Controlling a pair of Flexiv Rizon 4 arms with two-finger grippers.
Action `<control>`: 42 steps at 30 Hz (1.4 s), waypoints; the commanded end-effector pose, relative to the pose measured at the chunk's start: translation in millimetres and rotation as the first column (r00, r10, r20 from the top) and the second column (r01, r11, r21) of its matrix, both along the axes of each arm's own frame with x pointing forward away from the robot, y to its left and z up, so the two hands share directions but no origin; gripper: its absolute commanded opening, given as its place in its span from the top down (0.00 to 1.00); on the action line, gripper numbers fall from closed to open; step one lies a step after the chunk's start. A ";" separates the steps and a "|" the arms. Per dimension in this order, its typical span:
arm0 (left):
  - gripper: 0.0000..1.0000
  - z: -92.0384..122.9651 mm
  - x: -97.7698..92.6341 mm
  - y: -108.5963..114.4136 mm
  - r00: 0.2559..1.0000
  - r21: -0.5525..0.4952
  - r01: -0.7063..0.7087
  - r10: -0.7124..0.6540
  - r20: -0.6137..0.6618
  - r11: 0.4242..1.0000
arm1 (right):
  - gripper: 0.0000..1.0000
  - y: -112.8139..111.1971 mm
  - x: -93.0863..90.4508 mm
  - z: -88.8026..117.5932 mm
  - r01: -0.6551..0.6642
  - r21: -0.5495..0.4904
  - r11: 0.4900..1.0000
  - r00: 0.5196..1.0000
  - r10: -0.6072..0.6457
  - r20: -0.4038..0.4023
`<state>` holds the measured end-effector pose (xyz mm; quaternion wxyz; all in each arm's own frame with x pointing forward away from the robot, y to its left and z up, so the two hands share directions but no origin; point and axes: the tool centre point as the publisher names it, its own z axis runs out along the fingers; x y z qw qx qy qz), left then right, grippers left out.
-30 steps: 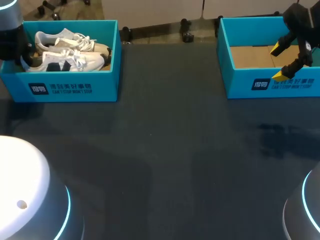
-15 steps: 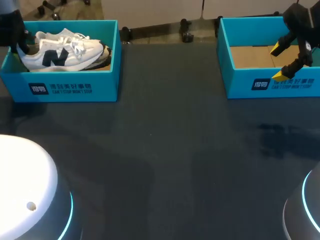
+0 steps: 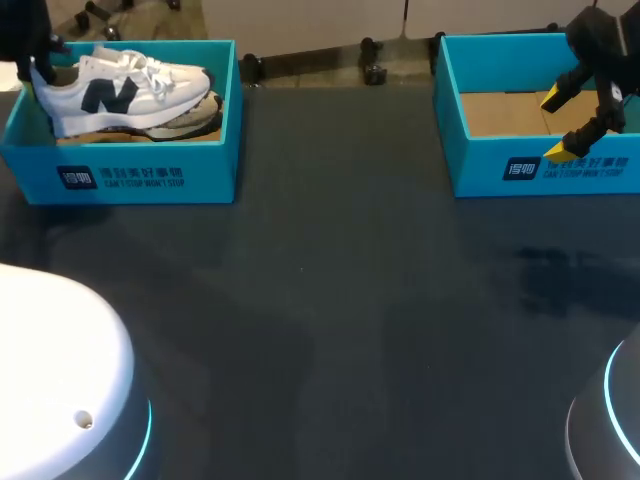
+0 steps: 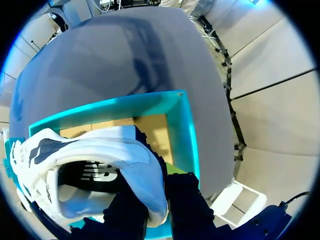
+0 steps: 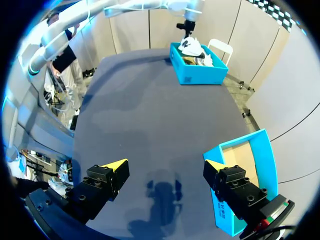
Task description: Take the shoe out of the shoebox, open the shoe tongue, remove and reinsert the insole, then place the shoe into the shoebox
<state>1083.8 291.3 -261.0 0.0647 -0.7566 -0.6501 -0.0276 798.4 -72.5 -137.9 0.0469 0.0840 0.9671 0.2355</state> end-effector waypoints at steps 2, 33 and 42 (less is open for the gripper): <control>1.00 26.1 2.6 0.4 1.000 0.009 -0.002 0.002 0.017 1.000 | 0.00 0.6 1.4 -0.1 0.000 -0.003 1.000 1.000 0.000 -0.003; 1.00 53.7 4.1 -2.2 1.000 -0.009 0.009 -0.009 0.005 1.000 | 0.00 0.6 1.4 -0.1 0.000 -0.003 1.000 1.000 0.000 -0.003; 1.00 53.7 4.1 -2.2 1.000 -0.009 0.009 -0.009 0.005 1.000 | 0.00 0.6 1.4 -0.1 0.000 -0.003 1.000 1.000 0.000 -0.003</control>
